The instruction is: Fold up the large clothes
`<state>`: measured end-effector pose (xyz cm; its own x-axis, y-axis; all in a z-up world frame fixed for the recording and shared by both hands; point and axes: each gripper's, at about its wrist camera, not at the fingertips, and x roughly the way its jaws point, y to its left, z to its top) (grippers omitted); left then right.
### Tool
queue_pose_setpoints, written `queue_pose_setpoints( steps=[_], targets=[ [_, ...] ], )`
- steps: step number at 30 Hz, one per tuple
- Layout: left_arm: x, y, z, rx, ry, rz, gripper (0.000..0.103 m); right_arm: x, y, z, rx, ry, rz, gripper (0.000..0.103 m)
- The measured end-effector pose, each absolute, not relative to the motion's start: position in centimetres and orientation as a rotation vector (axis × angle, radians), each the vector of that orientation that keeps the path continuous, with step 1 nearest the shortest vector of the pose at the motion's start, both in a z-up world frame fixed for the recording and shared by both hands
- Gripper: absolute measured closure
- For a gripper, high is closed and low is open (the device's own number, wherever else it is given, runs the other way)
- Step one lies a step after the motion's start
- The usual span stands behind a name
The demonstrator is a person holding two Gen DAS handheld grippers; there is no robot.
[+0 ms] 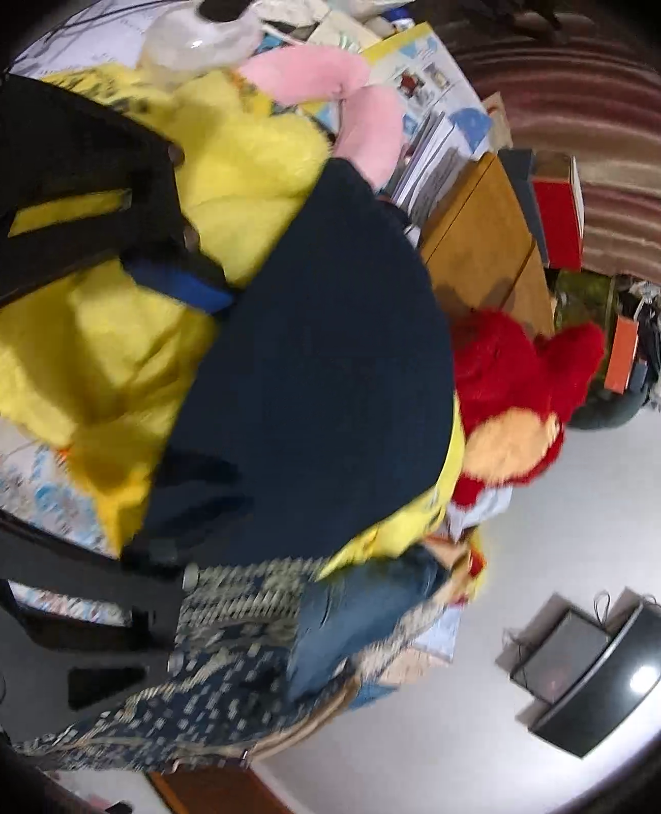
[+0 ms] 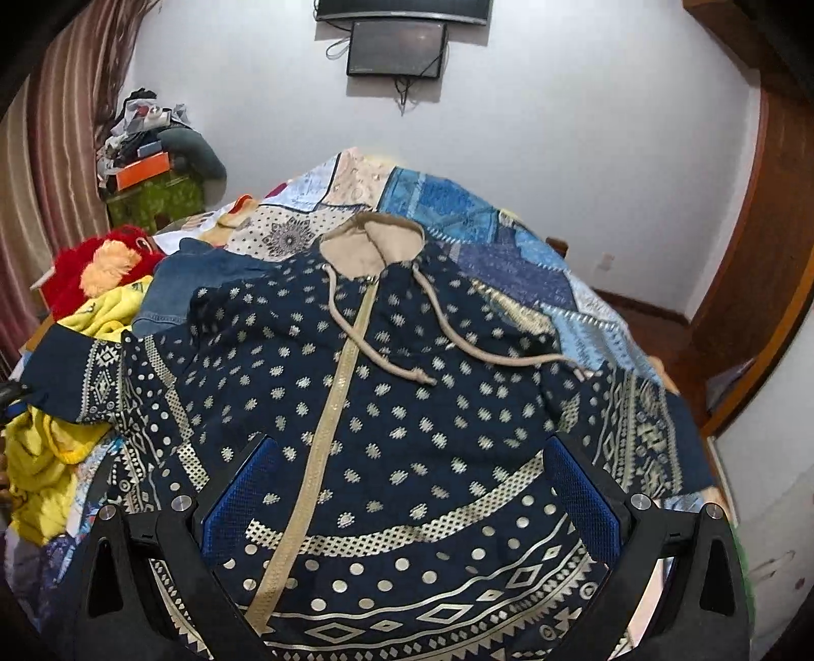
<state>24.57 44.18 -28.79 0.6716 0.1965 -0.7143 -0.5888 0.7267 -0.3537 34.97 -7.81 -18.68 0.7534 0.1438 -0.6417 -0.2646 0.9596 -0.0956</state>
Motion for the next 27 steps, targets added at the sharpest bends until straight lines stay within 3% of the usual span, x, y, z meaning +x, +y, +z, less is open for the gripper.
queue_pose_setpoints(
  steps=[10, 20, 27],
  targets=[
    [27.4, 44.2, -24.7, -0.343, 0.751, 0.627, 0.095, 34.1, -8.9, -17.1, -0.16, 0.683, 0.232, 0.0],
    [32.0, 33.2, -9.9, -0.046, 0.507, 0.454, 0.1, 31.9, -12.9, -14.3, -0.118, 0.638, 0.223, 0.0],
    [37.8, 19.9, -5.6, 0.038, 0.461, 0.157, 0.1, 31.3, -17.0, -12.9, -0.076, 0.623, 0.236, 0.0]
  ],
)
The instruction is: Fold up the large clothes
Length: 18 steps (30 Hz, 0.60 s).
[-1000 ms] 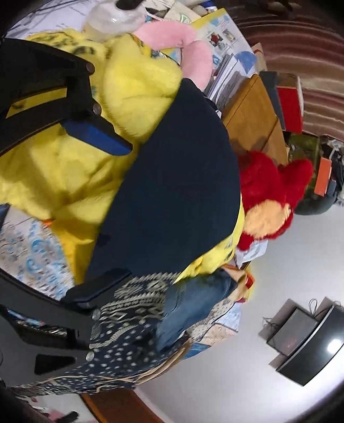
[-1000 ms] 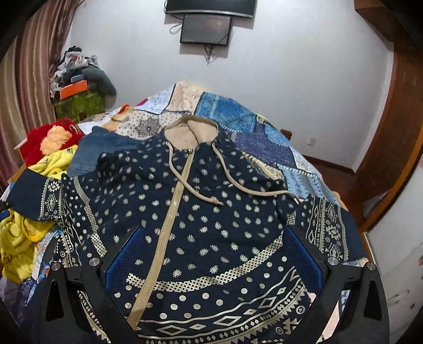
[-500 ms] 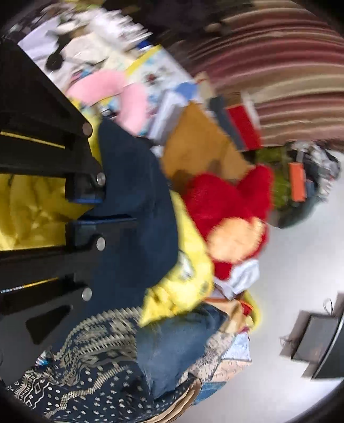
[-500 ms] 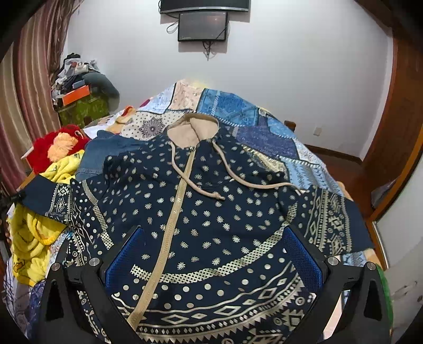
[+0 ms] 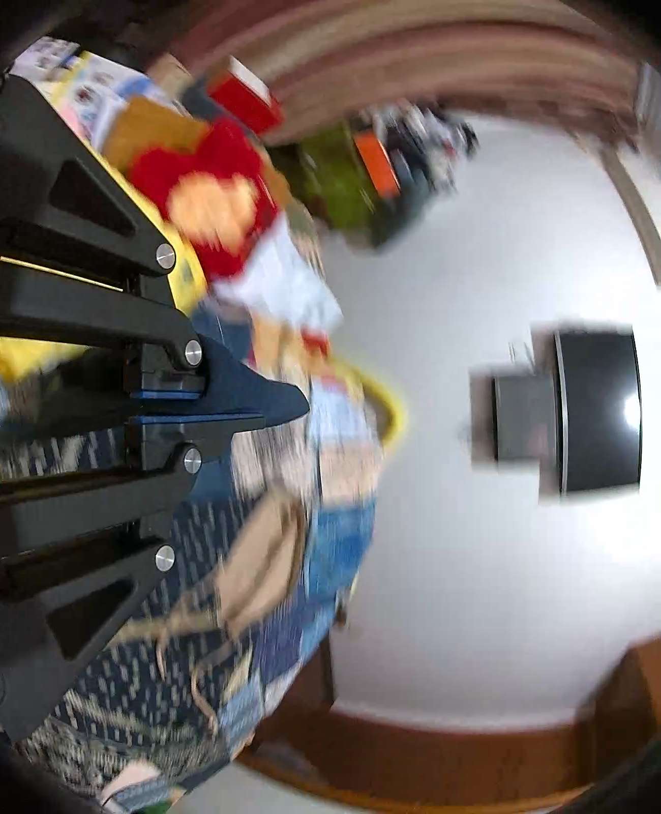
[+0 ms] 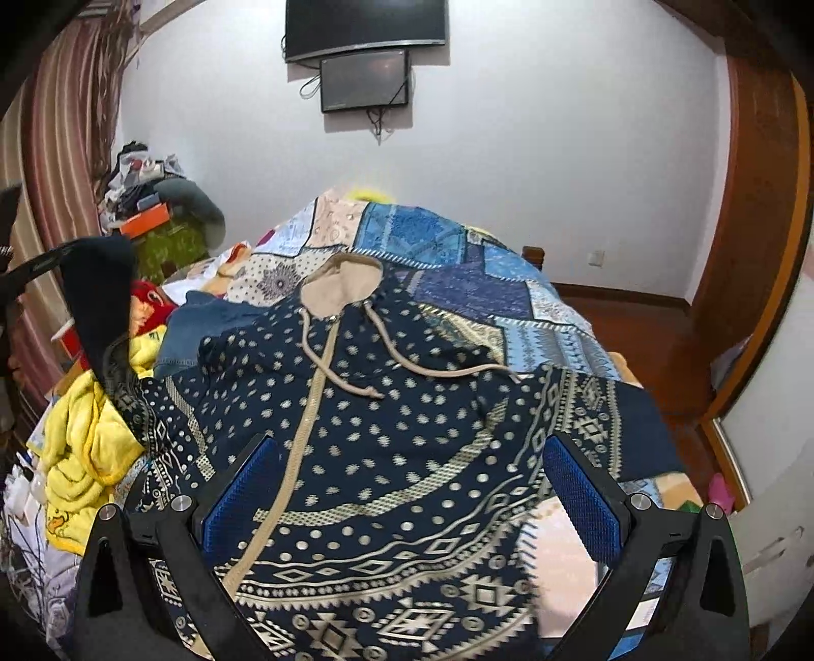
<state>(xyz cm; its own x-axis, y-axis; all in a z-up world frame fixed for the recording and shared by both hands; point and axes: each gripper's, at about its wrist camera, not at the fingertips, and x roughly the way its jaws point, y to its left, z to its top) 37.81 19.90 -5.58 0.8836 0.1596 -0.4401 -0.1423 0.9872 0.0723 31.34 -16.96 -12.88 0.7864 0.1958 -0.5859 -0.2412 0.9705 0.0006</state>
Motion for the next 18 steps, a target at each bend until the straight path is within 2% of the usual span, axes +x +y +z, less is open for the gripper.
queue_pose_setpoints(
  steps=[4, 9, 15, 18],
  targets=[
    [41.1, 11.8, -8.3, 0.092, 0.543, 0.002, 0.1, 31.4, -19.0, -12.8, -0.091, 0.62, 0.215, 0.0],
    [43.3, 2.4, -16.0, 0.173, 0.746, -0.174, 0.1, 31.8, -21.3, -13.5, -0.119, 0.647, 0.188, 0.0],
    [43.0, -4.1, -23.7, 0.277, 0.949, -0.266, 0.1, 31.8, -23.2, -14.4, -0.12, 0.697, 0.181, 0.0],
    [42.6, -4.3, -25.1, 0.245, 1.015, -0.289, 0.1, 31.7, -23.2, -14.8, -0.134, 0.709, 0.176, 0.0]
  ],
)
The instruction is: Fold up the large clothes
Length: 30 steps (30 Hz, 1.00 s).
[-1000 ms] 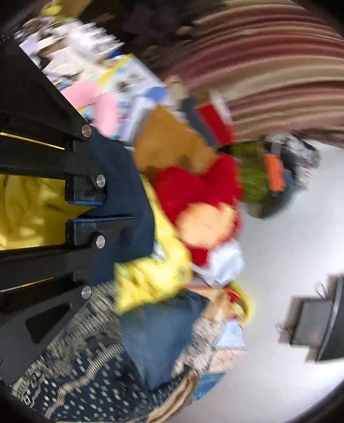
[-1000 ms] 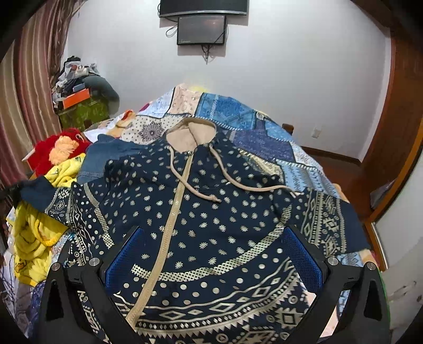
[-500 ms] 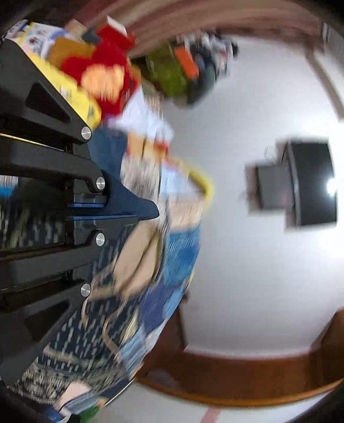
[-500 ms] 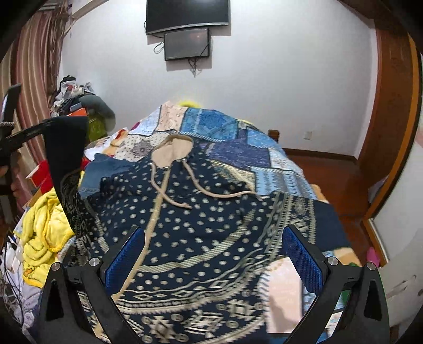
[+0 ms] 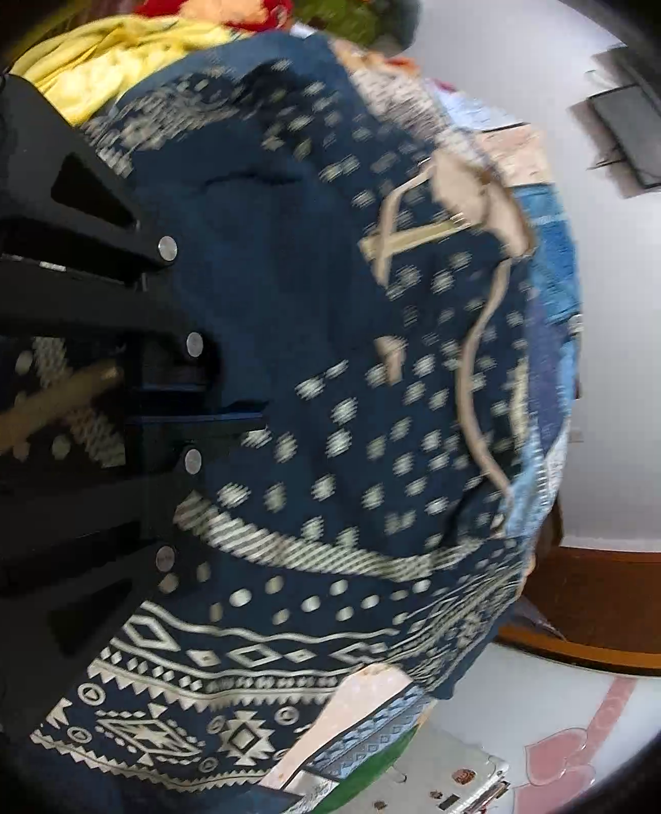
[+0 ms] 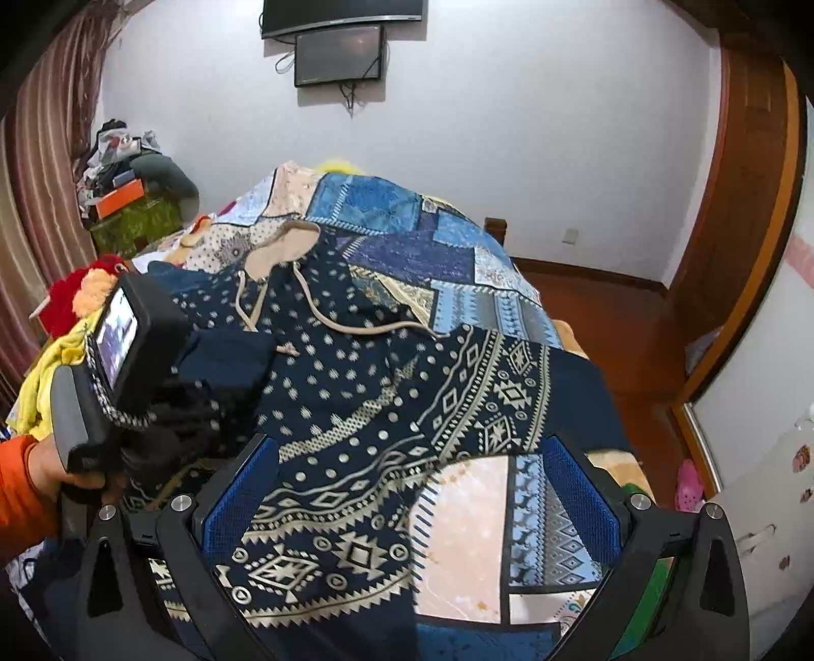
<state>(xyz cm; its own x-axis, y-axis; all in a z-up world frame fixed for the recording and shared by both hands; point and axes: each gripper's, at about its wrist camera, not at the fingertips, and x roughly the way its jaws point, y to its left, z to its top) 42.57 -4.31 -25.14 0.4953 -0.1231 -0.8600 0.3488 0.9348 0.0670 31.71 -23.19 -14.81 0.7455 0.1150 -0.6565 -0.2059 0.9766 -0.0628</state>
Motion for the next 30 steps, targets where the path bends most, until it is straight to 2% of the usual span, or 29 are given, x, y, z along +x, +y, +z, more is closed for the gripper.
queue_pose_setpoints(
  steps=[2, 5, 7, 8, 13, 17, 26, 29, 30],
  targets=[
    [42.2, -3.8, -25.3, 0.215, 1.035, -0.306, 0.097, 31.9, -22.9, -15.1, -0.136, 0.721, 0.183, 0.0],
    [40.5, -2.5, -25.1, 0.163, 1.068, -0.354, 0.08, 32.3, -21.9, -15.2, -0.144, 0.744, 0.211, 0.0],
    [39.3, -1.4, -24.7, 0.153, 1.069, -0.358, 0.044, 32.6, -20.6, -15.1, -0.162, 0.756, 0.238, 0.0],
    [38.3, -0.5, -24.2, 0.15, 1.05, -0.347, 0.041, 32.8, -19.9, -15.1, -0.171, 0.757, 0.252, 0.0],
    [35.8, 4.8, -22.4, 0.125, 0.987, -0.244, 0.038, 33.6, -14.0, -14.8, -0.25, 0.756, 0.358, 0.0],
    [34.1, 10.7, -21.5, 0.099, 0.94, -0.096, 0.031, 34.6, -7.9, -15.6, -0.312, 0.777, 0.469, 0.0],
    [33.3, 20.1, -23.8, -0.005, 0.959, 0.077, 0.031, 39.6, 3.2, -22.7, -0.454, 0.942, 0.566, 0.001],
    [33.5, 21.4, -24.7, -0.042, 0.957, 0.091, 0.031, 41.1, 5.4, -25.4, -0.512, 0.976, 0.553, 0.012],
    [33.7, 21.5, -24.9, -0.044, 0.957, 0.095, 0.031, 41.6, 5.8, -26.3, -0.525, 0.99, 0.545, 0.021]
  ],
)
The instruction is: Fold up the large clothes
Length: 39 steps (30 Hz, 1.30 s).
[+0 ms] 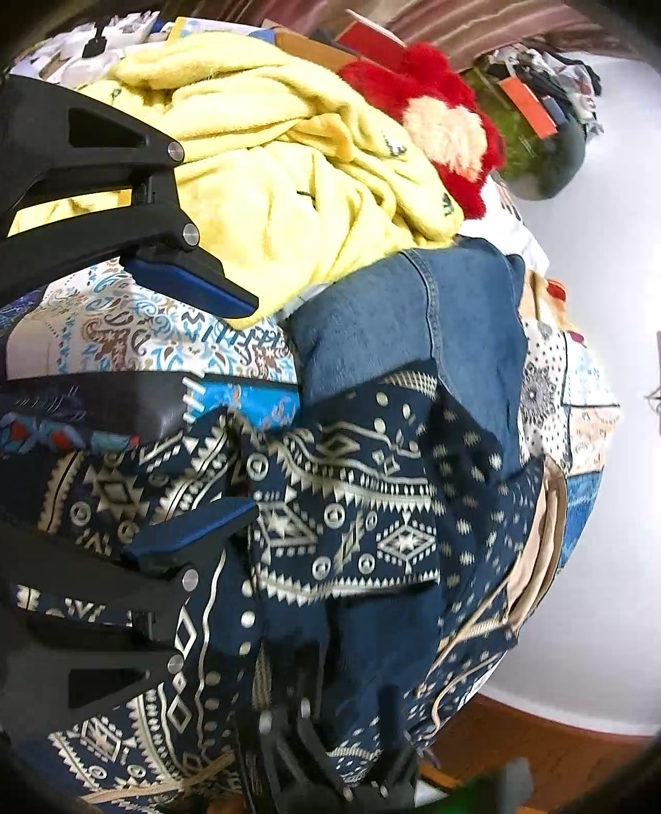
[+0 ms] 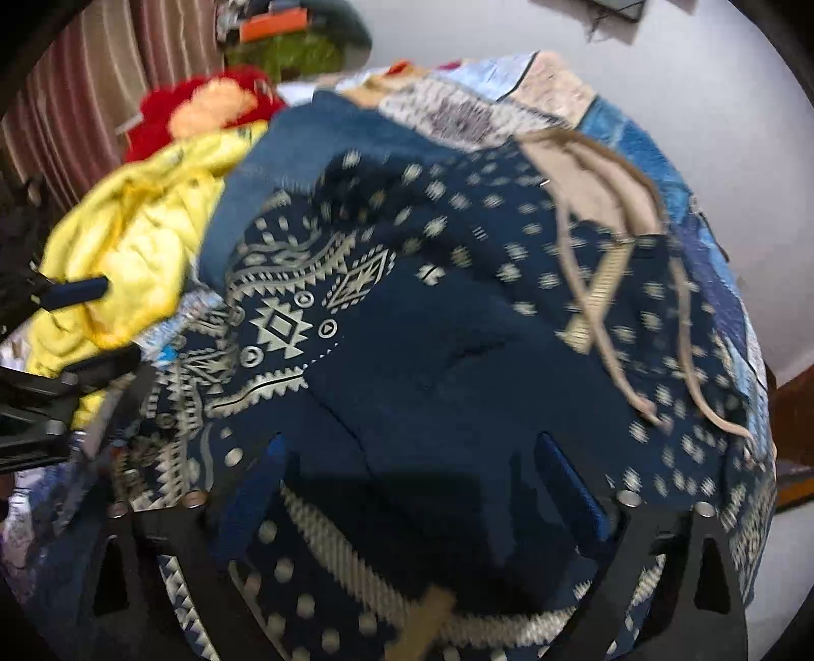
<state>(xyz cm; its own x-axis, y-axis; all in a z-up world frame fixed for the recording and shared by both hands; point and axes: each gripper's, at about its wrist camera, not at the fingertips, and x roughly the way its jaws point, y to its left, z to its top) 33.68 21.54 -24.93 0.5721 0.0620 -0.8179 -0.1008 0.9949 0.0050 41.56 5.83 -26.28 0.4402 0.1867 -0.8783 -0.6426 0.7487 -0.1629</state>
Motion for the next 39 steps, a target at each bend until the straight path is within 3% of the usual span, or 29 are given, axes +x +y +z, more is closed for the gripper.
queue_pose_setpoints(
  steps=[1, 3, 5, 7, 10, 24, 35, 39],
  targets=[
    [33.6, 21.7, -25.1, -0.044, 0.957, 0.099, 0.031, 42.0, 6.2, -27.1, -0.531, 1.006, 0.541, 0.031],
    [34.0, 21.8, -25.5, -0.04, 0.957, 0.103, 0.031, 42.4, 6.3, -27.7, -0.508, 1.001, 0.546, 0.034],
    [34.2, 21.8, -25.7, -0.035, 0.957, 0.101, 0.031, 42.5, 6.1, -27.4, -0.483, 0.97, 0.548, 0.049],
    [34.3, 21.5, -25.9, -0.029, 0.96, 0.096, 0.031, 42.5, 5.8, -26.7, -0.468, 0.946, 0.545, 0.071],
    [34.7, 21.0, -25.7, -0.026, 0.961, 0.092, 0.031, 42.4, 4.9, -25.5, -0.429, 0.93, 0.559, 0.085],
    [37.8, 13.6, -22.0, -0.016, 0.92, -0.009, 0.031, 41.7, -6.9, -16.5, -0.192, 0.763, 0.477, 0.089],
    [41.1, 7.9, -26.8, 0.084, 1.035, 0.033, 0.031, 43.6, -17.5, -22.6, -0.146, 0.932, 0.351, 0.089],
    [40.9, 8.3, -27.7, 0.073, 1.025, 0.055, 0.024, 44.1, -18.3, -25.2, -0.227, 0.967, 0.292, 0.088]
  ],
)
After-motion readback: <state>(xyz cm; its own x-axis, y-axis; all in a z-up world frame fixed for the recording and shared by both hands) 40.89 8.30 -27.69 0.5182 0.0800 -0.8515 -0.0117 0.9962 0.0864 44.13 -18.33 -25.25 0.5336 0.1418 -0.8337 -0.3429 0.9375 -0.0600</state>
